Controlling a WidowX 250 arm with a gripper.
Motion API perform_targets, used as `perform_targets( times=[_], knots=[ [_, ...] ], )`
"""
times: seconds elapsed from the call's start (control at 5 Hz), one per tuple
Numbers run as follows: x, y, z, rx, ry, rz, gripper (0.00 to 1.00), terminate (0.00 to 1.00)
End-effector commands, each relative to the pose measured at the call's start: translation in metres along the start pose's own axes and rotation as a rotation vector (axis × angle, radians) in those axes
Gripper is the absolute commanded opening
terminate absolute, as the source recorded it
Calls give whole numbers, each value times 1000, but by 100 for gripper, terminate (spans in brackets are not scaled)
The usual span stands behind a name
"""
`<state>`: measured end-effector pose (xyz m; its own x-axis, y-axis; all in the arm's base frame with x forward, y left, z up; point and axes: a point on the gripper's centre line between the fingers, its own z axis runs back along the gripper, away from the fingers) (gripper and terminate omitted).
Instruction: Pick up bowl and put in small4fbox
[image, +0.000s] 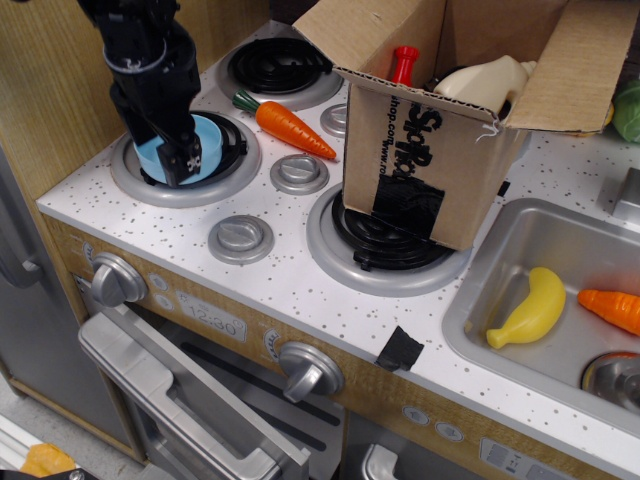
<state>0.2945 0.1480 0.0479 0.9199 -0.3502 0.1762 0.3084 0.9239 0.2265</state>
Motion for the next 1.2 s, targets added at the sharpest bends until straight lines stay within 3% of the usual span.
perform_targets(
  times=[0.0,0.2,0.4,0.6,1.0],
  knots=[
    [14,9,-13,-28,-82,-57,100,0],
    [17,9,-22,-47,-99,-51,0,0],
    [17,3,-20,-49,-90,-30,0,0],
    [13,1,1,-32,-42,9,0,0],
    [15,9,76,50,40,126,0,0]
  ],
)
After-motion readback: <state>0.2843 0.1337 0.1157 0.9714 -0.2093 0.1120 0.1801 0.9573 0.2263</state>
